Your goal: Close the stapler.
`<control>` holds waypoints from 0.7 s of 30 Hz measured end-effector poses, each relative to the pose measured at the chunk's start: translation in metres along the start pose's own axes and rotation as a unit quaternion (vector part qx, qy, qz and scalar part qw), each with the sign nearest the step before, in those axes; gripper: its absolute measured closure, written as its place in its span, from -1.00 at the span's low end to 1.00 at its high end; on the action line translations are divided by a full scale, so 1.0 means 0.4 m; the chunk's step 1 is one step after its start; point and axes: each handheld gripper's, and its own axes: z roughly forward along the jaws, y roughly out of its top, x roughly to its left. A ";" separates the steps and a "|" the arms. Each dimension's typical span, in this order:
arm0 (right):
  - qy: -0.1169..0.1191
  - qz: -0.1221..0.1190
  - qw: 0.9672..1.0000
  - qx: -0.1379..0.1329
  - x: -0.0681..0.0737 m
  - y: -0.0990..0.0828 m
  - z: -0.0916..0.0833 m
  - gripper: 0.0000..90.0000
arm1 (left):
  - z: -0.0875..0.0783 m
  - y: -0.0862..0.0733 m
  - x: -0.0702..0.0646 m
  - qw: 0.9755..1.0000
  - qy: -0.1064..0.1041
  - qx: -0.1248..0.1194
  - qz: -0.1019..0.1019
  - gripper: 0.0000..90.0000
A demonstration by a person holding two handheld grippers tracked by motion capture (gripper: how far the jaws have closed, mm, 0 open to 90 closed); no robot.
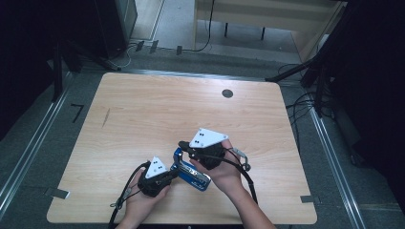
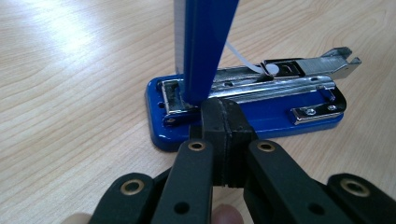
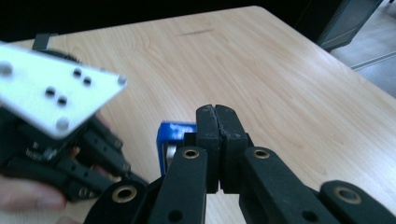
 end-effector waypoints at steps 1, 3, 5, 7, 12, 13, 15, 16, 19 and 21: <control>0.002 0.004 1.000 -0.003 0.000 0.006 0.003 1.00 | 0.001 0.000 -0.002 1.000 -0.002 0.001 0.002 1.00; 0.005 0.001 1.000 -0.005 0.003 0.014 0.009 1.00 | 0.005 0.002 -0.007 1.000 -0.006 0.002 0.004 1.00; 0.008 -0.004 1.000 -0.001 0.008 0.020 0.017 1.00 | 0.010 0.004 -0.014 1.000 -0.006 0.004 0.009 1.00; 0.013 -0.010 1.000 0.003 0.015 0.021 0.026 1.00 | 0.014 0.006 -0.021 1.000 -0.005 0.007 0.020 1.00; 0.017 -0.022 0.999 0.015 0.028 0.013 0.041 1.00 | 0.016 0.007 -0.025 1.000 -0.003 0.008 0.024 1.00; 0.018 -0.022 0.999 0.018 0.030 0.007 0.043 1.00 | 0.016 0.007 -0.025 1.000 -0.003 0.008 0.023 1.00; 0.016 -0.020 0.999 0.022 0.031 -0.002 0.042 1.00 | 0.016 0.007 -0.025 1.000 -0.002 0.007 0.023 1.00; 0.017 -0.018 0.999 0.022 0.031 -0.006 0.042 1.00 | 0.016 0.007 -0.026 1.000 -0.002 0.007 0.023 1.00; 0.015 -0.012 1.000 0.024 0.027 -0.023 0.034 1.00 | 0.016 0.007 -0.026 1.000 -0.003 0.008 0.024 1.00; 0.014 -0.008 1.000 0.025 0.025 -0.035 0.028 1.00 | 0.016 0.007 -0.026 1.000 -0.003 0.008 0.023 1.00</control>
